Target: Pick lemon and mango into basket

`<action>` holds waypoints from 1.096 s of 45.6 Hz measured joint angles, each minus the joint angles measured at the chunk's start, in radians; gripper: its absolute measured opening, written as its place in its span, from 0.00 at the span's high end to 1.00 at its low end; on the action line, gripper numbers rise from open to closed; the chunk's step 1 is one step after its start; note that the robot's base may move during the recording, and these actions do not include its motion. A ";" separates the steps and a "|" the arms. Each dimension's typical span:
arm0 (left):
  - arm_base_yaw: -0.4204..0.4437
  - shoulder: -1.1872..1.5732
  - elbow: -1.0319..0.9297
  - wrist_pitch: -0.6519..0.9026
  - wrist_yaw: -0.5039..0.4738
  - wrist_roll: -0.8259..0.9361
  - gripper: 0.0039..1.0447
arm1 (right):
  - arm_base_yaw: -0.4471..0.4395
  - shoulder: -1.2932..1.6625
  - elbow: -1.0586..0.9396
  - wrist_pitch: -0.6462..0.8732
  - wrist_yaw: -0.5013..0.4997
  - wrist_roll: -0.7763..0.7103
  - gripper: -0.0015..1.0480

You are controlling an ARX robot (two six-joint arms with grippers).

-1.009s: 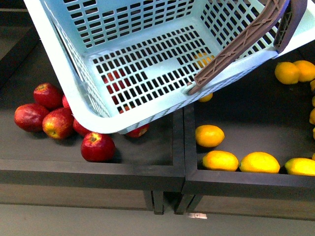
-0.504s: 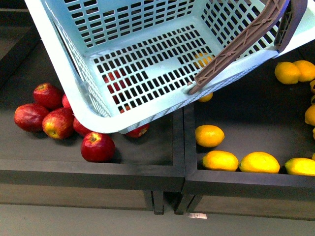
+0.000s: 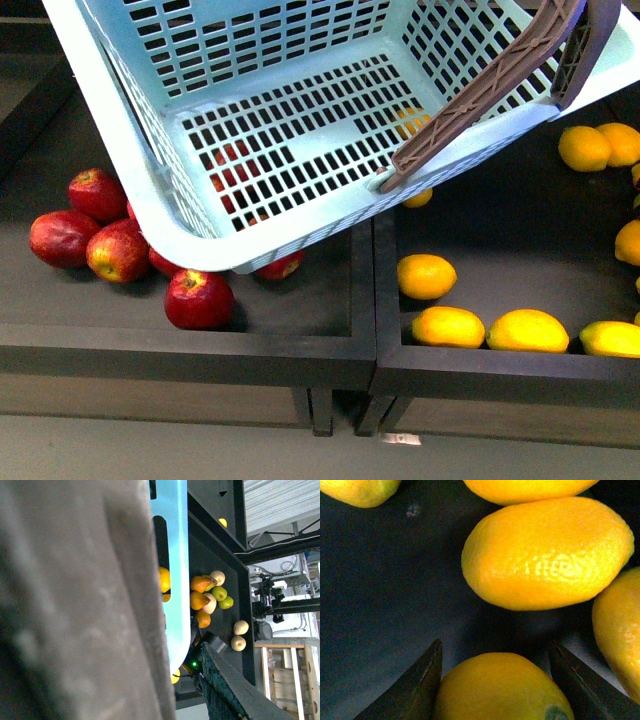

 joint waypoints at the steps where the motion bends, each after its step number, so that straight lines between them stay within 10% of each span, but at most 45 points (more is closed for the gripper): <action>1: 0.000 0.000 0.000 0.000 0.000 0.000 0.72 | -0.002 -0.007 -0.013 0.008 -0.007 0.003 0.47; 25: 0.000 0.000 0.000 0.000 0.000 0.000 0.72 | -0.027 -0.732 -0.521 0.348 -0.313 0.153 0.47; 50: 0.000 0.000 0.000 0.000 -0.001 0.000 0.72 | 0.391 -1.093 -0.796 0.357 -0.273 0.134 0.47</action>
